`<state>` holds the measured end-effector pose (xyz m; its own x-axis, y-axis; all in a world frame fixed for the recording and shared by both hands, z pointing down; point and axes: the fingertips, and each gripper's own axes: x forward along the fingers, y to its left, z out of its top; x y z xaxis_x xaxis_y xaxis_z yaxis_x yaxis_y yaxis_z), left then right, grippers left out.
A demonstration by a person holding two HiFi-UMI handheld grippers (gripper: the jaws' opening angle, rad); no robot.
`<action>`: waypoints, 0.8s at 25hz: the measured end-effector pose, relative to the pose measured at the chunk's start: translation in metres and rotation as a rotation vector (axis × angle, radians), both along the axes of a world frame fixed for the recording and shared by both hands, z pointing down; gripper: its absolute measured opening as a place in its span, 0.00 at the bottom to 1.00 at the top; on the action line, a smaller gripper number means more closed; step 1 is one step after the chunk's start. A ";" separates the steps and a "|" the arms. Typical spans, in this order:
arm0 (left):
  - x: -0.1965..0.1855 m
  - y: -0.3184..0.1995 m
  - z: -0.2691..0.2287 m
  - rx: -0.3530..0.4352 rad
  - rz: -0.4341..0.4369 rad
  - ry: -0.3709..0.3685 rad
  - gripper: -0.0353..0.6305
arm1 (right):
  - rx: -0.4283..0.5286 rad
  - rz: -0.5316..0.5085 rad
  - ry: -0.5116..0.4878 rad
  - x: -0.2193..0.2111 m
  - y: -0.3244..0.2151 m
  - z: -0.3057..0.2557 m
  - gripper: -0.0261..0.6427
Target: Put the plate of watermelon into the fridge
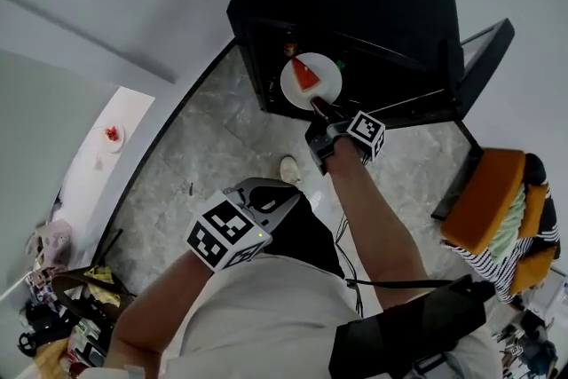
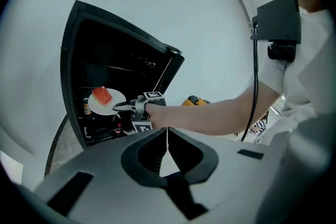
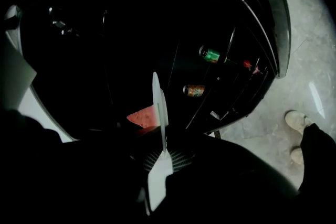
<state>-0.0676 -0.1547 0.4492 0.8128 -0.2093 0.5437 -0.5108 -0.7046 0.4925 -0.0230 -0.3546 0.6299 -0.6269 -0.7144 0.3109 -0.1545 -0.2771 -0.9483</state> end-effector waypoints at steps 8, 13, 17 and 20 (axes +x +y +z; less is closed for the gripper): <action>-0.010 -0.026 0.009 -0.019 -0.021 -0.024 0.07 | -0.020 0.021 0.011 -0.004 -0.045 0.029 0.08; -0.015 -0.031 0.013 -0.032 -0.022 -0.044 0.07 | -0.037 0.037 0.025 -0.007 -0.067 0.045 0.08; -0.018 -0.031 0.016 -0.051 -0.025 -0.038 0.07 | -0.042 0.052 0.031 -0.008 -0.082 0.052 0.08; -0.021 -0.032 0.018 -0.070 -0.037 -0.028 0.07 | -0.045 0.057 0.043 -0.007 -0.090 0.057 0.08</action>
<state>-0.0888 -0.1871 0.4671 0.7896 -0.1995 0.5803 -0.5500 -0.6493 0.5253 -0.0299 -0.4446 0.6869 -0.5709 -0.7332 0.3694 -0.1780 -0.3286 -0.9275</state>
